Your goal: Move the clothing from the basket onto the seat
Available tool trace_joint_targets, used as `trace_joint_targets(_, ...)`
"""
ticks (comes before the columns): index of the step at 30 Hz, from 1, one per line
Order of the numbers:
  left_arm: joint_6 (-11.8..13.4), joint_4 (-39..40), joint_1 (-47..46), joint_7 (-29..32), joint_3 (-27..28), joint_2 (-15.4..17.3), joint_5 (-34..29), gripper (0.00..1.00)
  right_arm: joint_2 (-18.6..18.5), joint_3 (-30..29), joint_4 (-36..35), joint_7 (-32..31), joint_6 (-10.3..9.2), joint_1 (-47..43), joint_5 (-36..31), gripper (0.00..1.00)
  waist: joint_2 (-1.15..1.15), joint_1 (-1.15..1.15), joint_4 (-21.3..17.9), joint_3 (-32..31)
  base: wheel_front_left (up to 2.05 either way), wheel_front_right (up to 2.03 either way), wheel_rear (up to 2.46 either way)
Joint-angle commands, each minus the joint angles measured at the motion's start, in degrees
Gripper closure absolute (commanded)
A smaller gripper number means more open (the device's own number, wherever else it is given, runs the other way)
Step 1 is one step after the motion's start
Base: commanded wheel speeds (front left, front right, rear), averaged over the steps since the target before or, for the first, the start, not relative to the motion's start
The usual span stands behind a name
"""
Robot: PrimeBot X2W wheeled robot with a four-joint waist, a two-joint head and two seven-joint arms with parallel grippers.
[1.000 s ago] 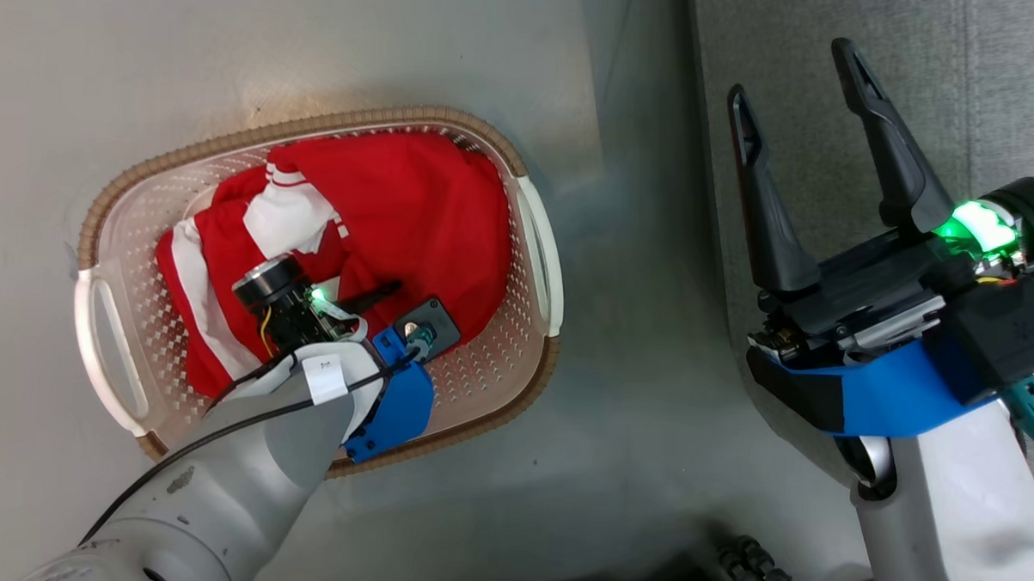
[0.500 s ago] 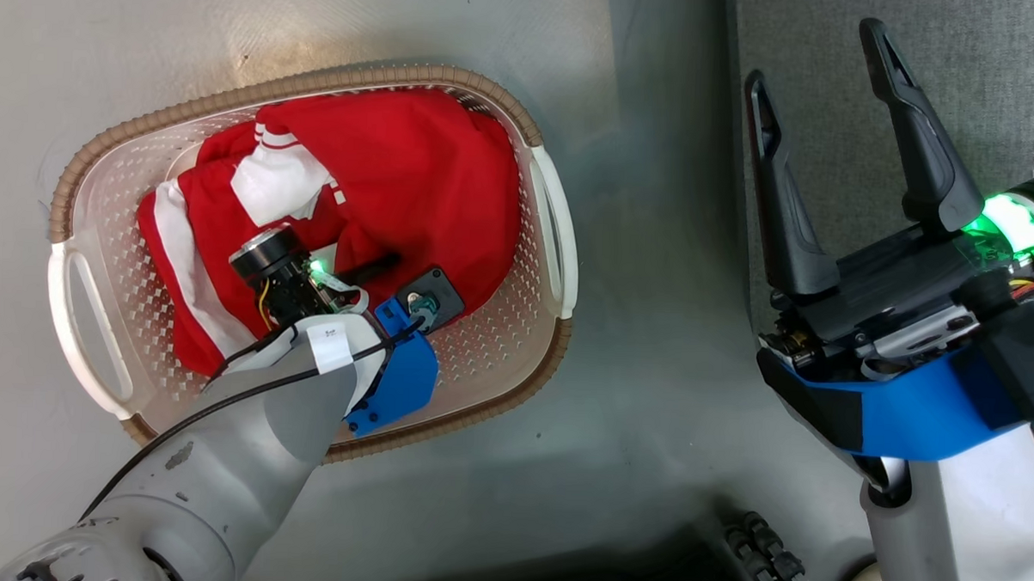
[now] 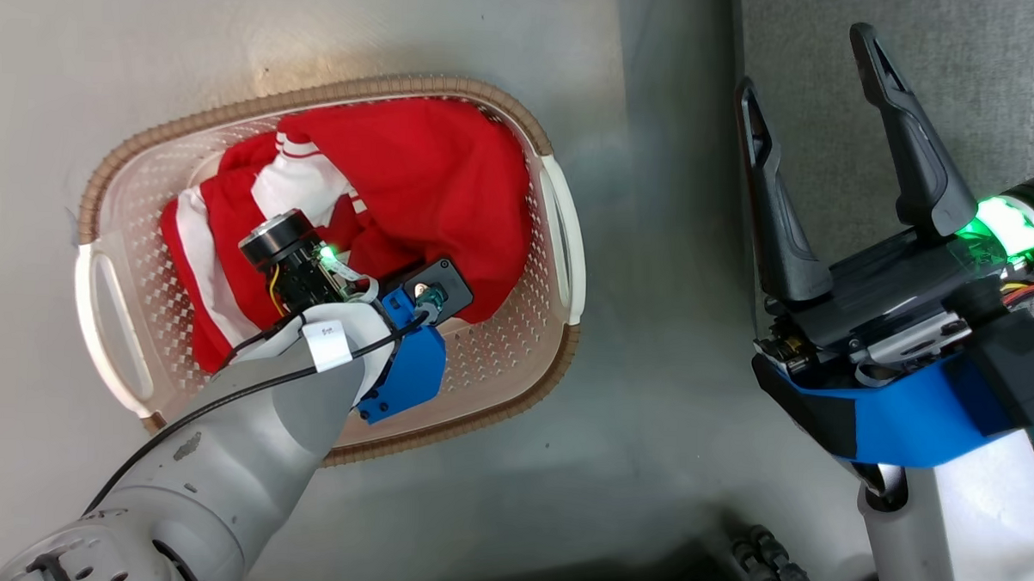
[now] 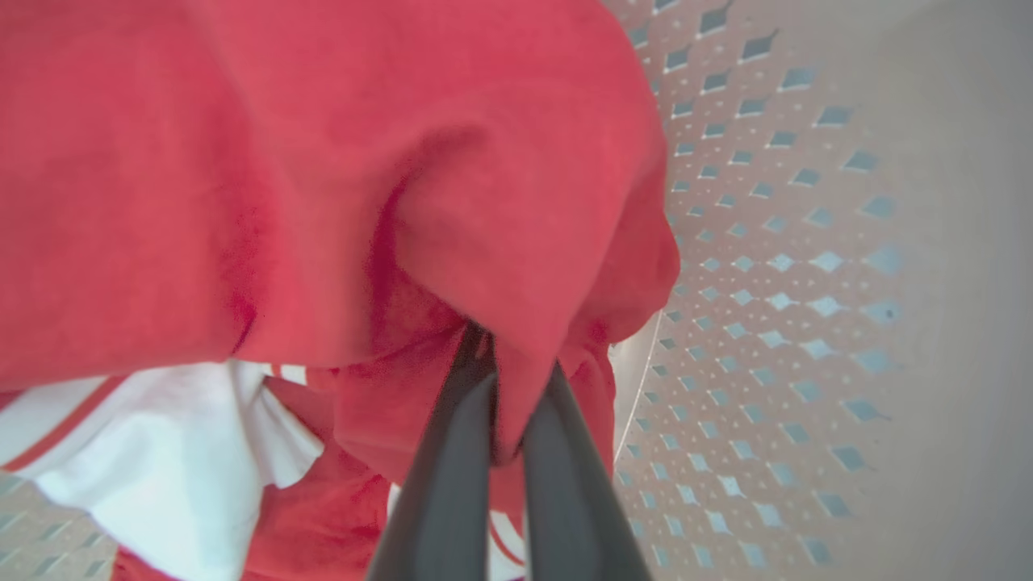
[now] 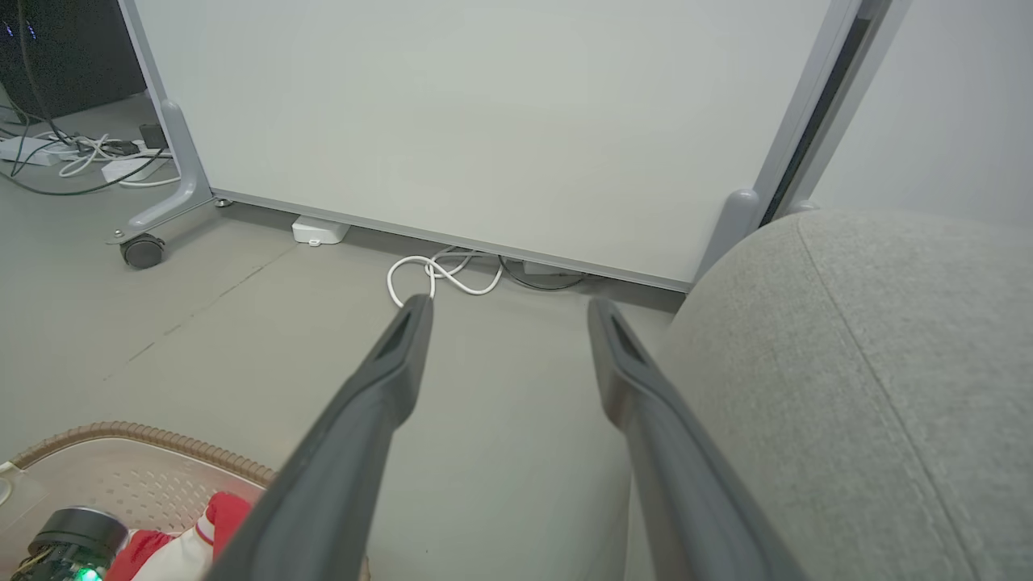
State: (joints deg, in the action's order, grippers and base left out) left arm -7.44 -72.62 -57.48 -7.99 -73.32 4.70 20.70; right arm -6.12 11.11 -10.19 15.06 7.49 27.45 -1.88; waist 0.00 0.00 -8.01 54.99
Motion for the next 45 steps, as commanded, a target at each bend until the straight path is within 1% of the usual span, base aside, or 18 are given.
trace_joint_targets(1, 0.0, -0.2, 0.2, -0.6, -0.2, -0.1, 0.4, 1.00, -0.2, 0.1, 0.2, 0.2, 0.01, 0.1, 0.0, 0.00, 0.00, 0.00, -0.1, -0.5, 0.00, 0.00, 0.00)
trace_joint_targets(8, 0.0, 0.4, 1.5, -4.1, -0.2, -0.5, 1.9, 1.00, -0.7, -0.4, 1.9, 0.2, 0.01, -0.2, 0.7, 0.00, 0.00, 0.00, 1.0, -4.6, 0.00, 0.00, 0.00)
trace_joint_targets(15, 0.0, 2.2, 3.6, -6.7, -0.2, -1.0, 4.3, 1.00, -1.1, -1.0, 3.7, 0.2, 0.01, -1.3, 1.4, 0.00, 0.00, 0.00, 2.5, -10.6, 0.00, 0.00, 0.00)
trace_joint_targets(20, 0.0, 5.1, 4.9, -7.3, 0.3, -0.9, 5.7, 1.00, -1.1, -1.4, 4.9, 0.2, 0.01, -2.7, 1.7, 0.00, 0.00, 0.00, 3.4, -15.4, 0.00, 0.00, 0.00)
trace_joint_targets(23, 0.1, 8.6, 6.1, -7.3, 2.1, 0.1, 5.9, 1.00, -1.3, -1.8, 5.9, 0.2, 0.01, -3.8, 2.0, 0.00, 0.00, 0.00, 4.3, -18.4, 0.00, 0.00, 0.00)
trace_joint_targets(27, 1.8, 13.9, 8.5, -7.3, 5.3, 1.5, 5.2, 1.00, -1.3, -2.3, 7.1, 0.2, 0.01, -5.7, 2.3, 0.00, 0.00, 0.00, 5.3, -22.7, 0.00, 0.00, 0.00)
trace_joint_targets(36, 4.1, 23.1, 15.2, -7.3, 12.8, 4.4, 2.4, 1.00, -1.0, -3.5, 9.3, 0.2, 0.01, -10.6, 2.8, 0.00, 0.00, 0.00, 7.2, -32.0, 0.00, 0.00, 0.00)
trace_joint_targets(37, 4.5, 25.3, 16.5, -7.3, 14.7, 5.1, 1.7, 1.00, -0.9, -3.6, 9.7, 0.2, 0.01, -11.5, 3.0, 0.00, 0.00, 0.00, 7.5, -33.6, 0.00, 0.00, 0.00)
trace_joint_targets(45, 6.5, 35.3, 21.4, -7.3, 23.3, 7.4, -1.6, 1.00, -0.5, -4.3, 11.0, 0.2, 0.01, -14.9, 3.6, 0.00, 0.00, 0.00, 8.2, -40.0, 0.00, 0.00, 0.00)
